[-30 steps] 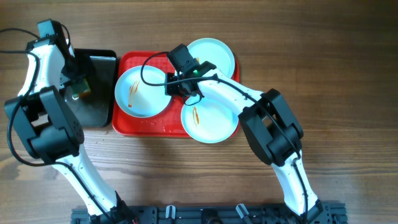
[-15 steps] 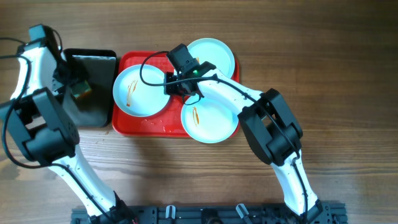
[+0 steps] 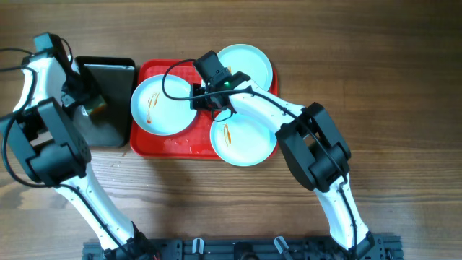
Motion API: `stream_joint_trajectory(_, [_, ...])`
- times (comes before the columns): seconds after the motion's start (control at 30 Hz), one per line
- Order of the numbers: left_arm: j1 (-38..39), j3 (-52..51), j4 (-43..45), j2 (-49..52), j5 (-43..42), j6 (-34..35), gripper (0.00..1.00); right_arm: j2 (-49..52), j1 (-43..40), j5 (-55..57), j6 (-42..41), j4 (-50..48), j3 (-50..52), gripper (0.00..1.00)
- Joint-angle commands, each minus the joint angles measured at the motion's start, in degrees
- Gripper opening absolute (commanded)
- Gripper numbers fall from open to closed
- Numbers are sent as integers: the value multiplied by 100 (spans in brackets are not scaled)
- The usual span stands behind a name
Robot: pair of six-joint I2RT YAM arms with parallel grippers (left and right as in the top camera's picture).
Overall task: Clean dirty plates on tray and stack at the side
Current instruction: 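Lift the sponge with the left gripper and move it over the plate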
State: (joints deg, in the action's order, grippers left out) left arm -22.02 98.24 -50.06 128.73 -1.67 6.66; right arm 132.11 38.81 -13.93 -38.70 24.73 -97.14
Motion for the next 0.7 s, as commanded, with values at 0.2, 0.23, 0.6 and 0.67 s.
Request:
stream_joint_trajectory(0.2, [52,195,-234,-605,-538,-26,4,107,-31,-42,101,-55,-79,5])
stream_joint_trajectory(0.23, [90,197,-328,-883,-535,-50,4,107,-31,-42,101,-55,-79,5])
stream_joint_trajectory(0.6, [529,190,-850,-1366,-538,-518,4,107,-166,-48,269,-59,-79,33])
stream_joint_trajectory(0.67, [739,190,-850,-1366,-529,-518,4,107,-166,-48,267,-24,-79,29])
